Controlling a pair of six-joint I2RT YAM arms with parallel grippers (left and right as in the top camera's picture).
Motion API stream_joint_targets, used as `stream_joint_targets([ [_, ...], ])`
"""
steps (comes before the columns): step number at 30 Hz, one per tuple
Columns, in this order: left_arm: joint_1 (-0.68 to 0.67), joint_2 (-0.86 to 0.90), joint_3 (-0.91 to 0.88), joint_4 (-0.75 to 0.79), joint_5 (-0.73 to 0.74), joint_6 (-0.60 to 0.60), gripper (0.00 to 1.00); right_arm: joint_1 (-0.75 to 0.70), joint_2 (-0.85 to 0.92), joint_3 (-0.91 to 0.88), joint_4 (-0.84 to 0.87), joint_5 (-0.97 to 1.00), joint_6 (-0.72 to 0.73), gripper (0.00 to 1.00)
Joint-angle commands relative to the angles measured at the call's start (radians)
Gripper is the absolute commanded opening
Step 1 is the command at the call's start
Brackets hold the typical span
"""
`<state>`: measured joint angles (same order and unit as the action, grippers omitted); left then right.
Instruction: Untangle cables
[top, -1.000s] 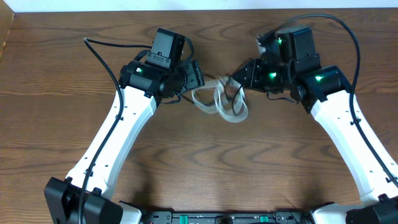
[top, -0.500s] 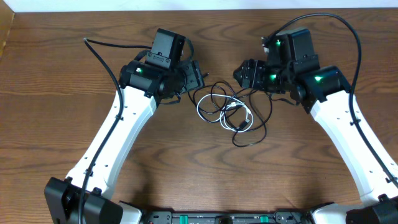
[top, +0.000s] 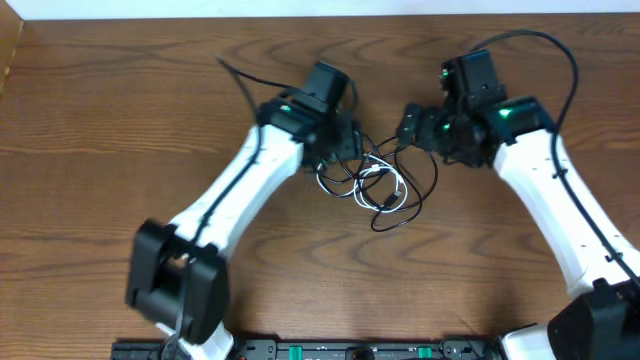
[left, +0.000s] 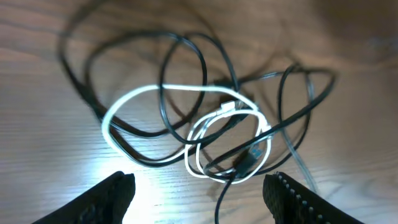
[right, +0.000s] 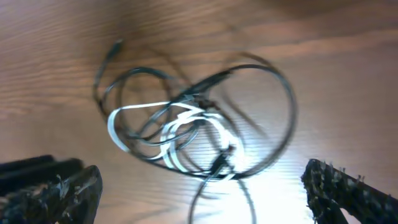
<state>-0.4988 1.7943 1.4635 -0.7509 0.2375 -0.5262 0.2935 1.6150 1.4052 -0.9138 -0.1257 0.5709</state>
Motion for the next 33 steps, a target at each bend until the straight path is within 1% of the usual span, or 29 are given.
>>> stream_joint_targets([
  [1, -0.029, 0.077, -0.013, 0.022, 0.042, 0.037, 0.71, -0.09, -0.005, 0.005, -0.032, 0.017, 0.024, 0.99],
  [6, -0.067, 0.152, -0.013, 0.105, 0.142, 0.089, 0.71, -0.142, -0.004, 0.004, -0.061, -0.033, 0.019, 0.99],
  [10, -0.09, 0.175, -0.013, 0.131, 0.14, 0.09, 0.71, -0.142, -0.004, 0.004, -0.069, -0.03, -0.031, 0.99],
  [12, -0.097, 0.175, -0.013, 0.136, 0.14, 0.117, 0.7, -0.142, -0.004, 0.003, -0.07, -0.03, -0.03, 0.99],
  [16, -0.099, 0.175, -0.013, 0.137, 0.135, 0.145, 0.46, -0.142, -0.004, -0.002, -0.063, -0.03, -0.029, 0.99],
  [18, -0.099, 0.175, -0.013, 0.142, 0.137, 0.145, 0.28, -0.142, -0.004, -0.002, -0.063, -0.031, -0.029, 0.99],
  [19, -0.099, 0.175, -0.013, 0.146, 0.137, 0.145, 0.14, -0.142, -0.004, -0.002, -0.063, -0.031, -0.029, 0.99],
  [20, -0.099, 0.174, -0.013, 0.148, 0.137, 0.144, 0.08, -0.142, -0.004, -0.002, -0.064, -0.031, -0.029, 0.99],
  [22, -0.099, 0.164, -0.004, 0.147, 0.166, 0.145, 0.07, -0.141, -0.004, -0.004, -0.069, -0.031, -0.029, 0.99],
  [26, -0.099, 0.096, 0.026, 0.148, 0.27, 0.145, 0.07, -0.139, -0.004, -0.018, -0.063, -0.031, -0.029, 0.99],
  [29, -0.097, 0.006, 0.053, 0.152, 0.278, 0.144, 0.07, -0.135, -0.004, -0.032, -0.055, -0.031, -0.029, 0.99],
  [33, -0.094, -0.163, 0.061, 0.222, 0.275, 0.144, 0.08, -0.119, -0.004, -0.06, -0.035, -0.039, -0.026, 0.99],
])
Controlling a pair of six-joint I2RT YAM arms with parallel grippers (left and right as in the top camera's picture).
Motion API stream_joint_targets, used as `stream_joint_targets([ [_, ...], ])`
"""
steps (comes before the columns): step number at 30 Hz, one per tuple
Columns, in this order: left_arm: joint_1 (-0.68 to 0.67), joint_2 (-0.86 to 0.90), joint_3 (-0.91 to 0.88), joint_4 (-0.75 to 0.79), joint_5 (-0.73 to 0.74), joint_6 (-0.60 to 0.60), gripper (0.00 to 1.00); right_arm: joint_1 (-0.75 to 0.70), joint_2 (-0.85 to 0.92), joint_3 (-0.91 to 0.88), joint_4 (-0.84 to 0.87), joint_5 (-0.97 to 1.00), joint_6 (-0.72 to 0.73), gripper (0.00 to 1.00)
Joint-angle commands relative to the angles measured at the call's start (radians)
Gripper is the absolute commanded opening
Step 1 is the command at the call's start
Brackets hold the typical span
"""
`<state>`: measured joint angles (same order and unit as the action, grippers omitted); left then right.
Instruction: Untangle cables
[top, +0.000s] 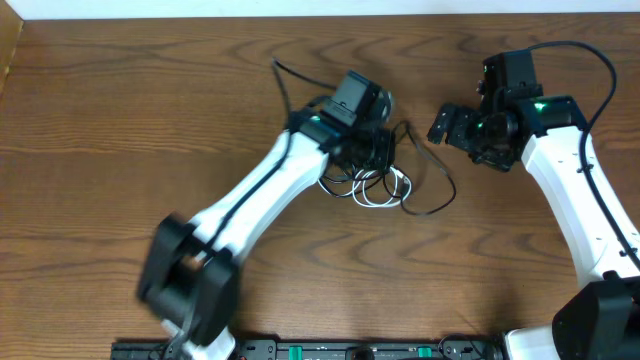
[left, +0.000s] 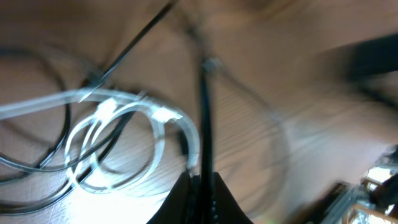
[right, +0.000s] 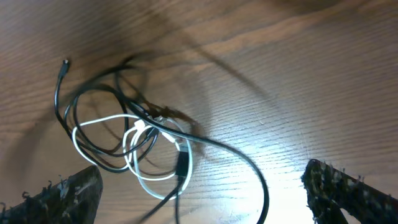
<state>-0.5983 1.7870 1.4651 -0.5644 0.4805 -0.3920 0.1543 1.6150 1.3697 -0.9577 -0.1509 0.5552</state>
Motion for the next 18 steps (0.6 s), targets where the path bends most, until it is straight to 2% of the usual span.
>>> stream_joint_targets([
  [1, 0.006, -0.188, 0.06, 0.052, 0.032, 0.01, 0.08, 0.026, -0.004, -0.032, 0.018, -0.023, -0.01, 0.99],
  [9, 0.008, -0.399, 0.06, 0.198, 0.028, -0.02, 0.08, 0.101, -0.004, -0.051, 0.102, -0.14, -0.01, 0.99],
  [18, 0.008, -0.465, 0.06, 0.393, 0.028, -0.061, 0.07, 0.243, -0.004, -0.051, 0.178, -0.125, -0.01, 0.99],
])
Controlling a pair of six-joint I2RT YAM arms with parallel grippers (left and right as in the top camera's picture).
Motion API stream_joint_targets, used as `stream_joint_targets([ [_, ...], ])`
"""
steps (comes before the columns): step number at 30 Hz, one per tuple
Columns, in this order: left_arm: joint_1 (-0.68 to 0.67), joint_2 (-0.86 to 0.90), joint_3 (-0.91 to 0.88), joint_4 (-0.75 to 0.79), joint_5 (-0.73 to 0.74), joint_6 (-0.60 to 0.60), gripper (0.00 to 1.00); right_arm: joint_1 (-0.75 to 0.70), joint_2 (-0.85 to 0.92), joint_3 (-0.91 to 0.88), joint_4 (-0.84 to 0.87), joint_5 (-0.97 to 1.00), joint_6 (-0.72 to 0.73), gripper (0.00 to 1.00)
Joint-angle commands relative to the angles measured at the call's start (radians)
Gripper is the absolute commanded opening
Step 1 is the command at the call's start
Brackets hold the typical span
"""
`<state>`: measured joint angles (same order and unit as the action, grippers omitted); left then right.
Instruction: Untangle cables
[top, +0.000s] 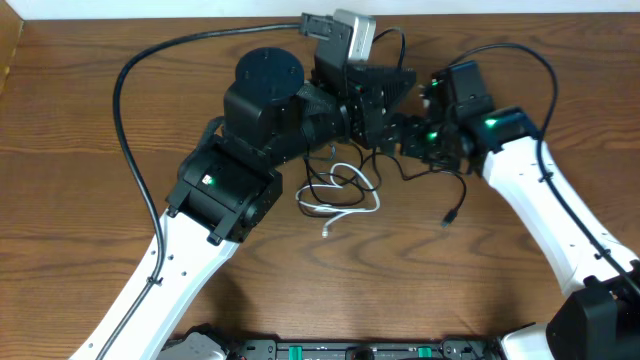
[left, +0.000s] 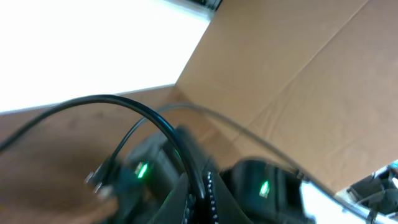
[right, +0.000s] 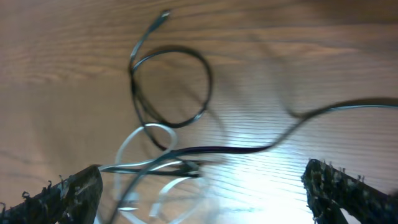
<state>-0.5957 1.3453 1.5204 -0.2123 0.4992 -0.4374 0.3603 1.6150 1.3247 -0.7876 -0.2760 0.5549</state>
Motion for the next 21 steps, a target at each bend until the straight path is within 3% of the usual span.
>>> stream_joint_targets([
  [1, 0.005, -0.026, 0.005, 0.074, 0.009, -0.032, 0.07, 0.05, -0.004, -0.006, 0.01, 0.014, -0.01, 0.99],
  [8, 0.02, -0.049, 0.005, 0.319, -0.056, -0.124, 0.07, 0.112, -0.004, -0.007, 0.009, 0.087, -0.01, 0.99],
  [16, 0.085, -0.109, 0.004, 0.267, -0.248, -0.136, 0.07, 0.114, 0.0, -0.013, -0.002, 0.2, -0.01, 0.99],
  [21, 0.128, -0.138, 0.004, 0.249, -0.427, -0.28, 0.08, 0.111, 0.02, -0.044, 0.006, 0.29, -0.01, 0.99],
])
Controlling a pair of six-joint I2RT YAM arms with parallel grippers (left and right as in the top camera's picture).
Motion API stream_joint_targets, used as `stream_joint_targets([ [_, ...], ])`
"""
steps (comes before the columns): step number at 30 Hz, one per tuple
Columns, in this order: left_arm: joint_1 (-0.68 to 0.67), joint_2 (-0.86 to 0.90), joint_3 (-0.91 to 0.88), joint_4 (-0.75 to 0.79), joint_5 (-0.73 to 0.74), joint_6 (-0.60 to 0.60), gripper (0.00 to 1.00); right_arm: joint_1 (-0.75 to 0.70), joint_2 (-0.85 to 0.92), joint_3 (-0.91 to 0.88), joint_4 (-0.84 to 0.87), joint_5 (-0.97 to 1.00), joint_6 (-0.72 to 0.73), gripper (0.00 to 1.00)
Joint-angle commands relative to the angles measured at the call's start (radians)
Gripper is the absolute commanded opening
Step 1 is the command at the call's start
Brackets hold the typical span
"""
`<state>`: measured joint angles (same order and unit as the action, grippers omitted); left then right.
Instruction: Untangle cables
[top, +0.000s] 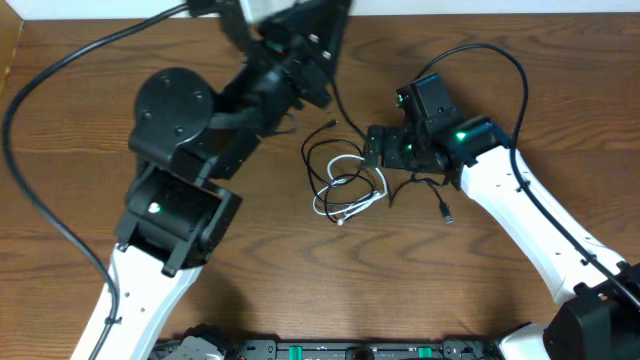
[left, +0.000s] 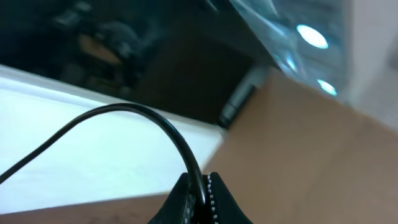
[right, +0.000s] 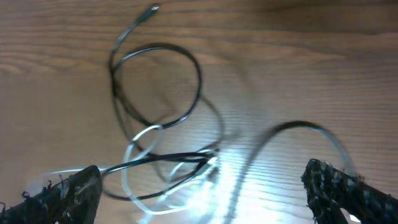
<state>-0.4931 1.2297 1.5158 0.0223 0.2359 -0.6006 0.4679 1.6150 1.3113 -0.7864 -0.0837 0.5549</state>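
Note:
A tangle of a black cable (top: 322, 160) and a white cable (top: 348, 198) lies mid-table. My left gripper (left: 200, 194) is lifted high above the table's far side, shut on a strand of the black cable (left: 127, 109), which arcs away from the jaws. My right gripper (top: 385, 148) hovers low at the tangle's right edge, open, with nothing between its fingers (right: 62, 196). Below it the right wrist view shows a black loop (right: 155, 84) and the white cable (right: 155, 199), partly blurred. A black plug end (top: 446, 212) lies to the right.
The brown wooden table (top: 80, 120) carries nothing else. My raised left arm (top: 180, 130) covers much of the left middle in the overhead view. A pale wall and a cardboard surface (left: 298, 143) fill the left wrist view.
My left gripper, still shut on the black cable, has moved left and its camera now faces the wall. The right gripper has shifted slightly left and lower. The tangle lies a little looser.
Both grippers were open over the tangle at first. Then the left was shut on a black strand at the tangle while the right stood off to the right. After that the left arm was raised with the strand, and now it stays high.

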Motion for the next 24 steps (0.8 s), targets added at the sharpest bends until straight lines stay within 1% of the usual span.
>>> stream_joint_targets([
  [1, 0.031, -0.025, 0.009, 0.033, -0.187, -0.156, 0.07, 0.001, 0.026, -0.041, 0.015, 0.1, -0.01, 0.99],
  [3, 0.039, -0.029, 0.009, 0.079, -0.2, -0.183, 0.08, -0.002, 0.042, -0.057, 0.042, 0.076, -0.01, 0.99],
  [6, 0.039, -0.03, 0.009, 0.107, -0.2, -0.183, 0.07, -0.002, 0.064, -0.061, 0.074, -0.036, -0.024, 0.99],
  [8, 0.039, -0.028, 0.009, 0.086, -0.2, -0.182, 0.08, -0.003, 0.064, -0.06, 0.103, -0.119, -0.094, 0.99],
  [10, 0.039, -0.026, 0.009, 0.031, -0.21, -0.179, 0.08, -0.005, 0.058, -0.055, 0.115, -0.166, -0.152, 0.99],
  [13, 0.039, -0.019, 0.009, -0.048, -0.254, -0.179, 0.08, -0.018, 0.043, -0.048, 0.128, -0.174, -0.15, 0.99],
  [15, 0.039, -0.012, 0.009, -0.069, -0.259, -0.179, 0.08, -0.032, 0.027, -0.048, 0.153, -0.214, -0.152, 0.99],
  [18, 0.039, -0.006, 0.009, -0.07, -0.259, -0.179, 0.08, -0.058, 0.016, -0.048, 0.211, -0.326, -0.153, 0.99],
  [21, 0.039, -0.002, 0.009, -0.075, -0.259, -0.179, 0.08, -0.071, 0.016, -0.048, 0.27, -0.477, -0.153, 0.99],
  [24, 0.039, 0.005, 0.009, -0.094, -0.259, -0.179, 0.07, -0.057, 0.017, -0.049, 0.269, -0.537, -0.153, 0.99],
])
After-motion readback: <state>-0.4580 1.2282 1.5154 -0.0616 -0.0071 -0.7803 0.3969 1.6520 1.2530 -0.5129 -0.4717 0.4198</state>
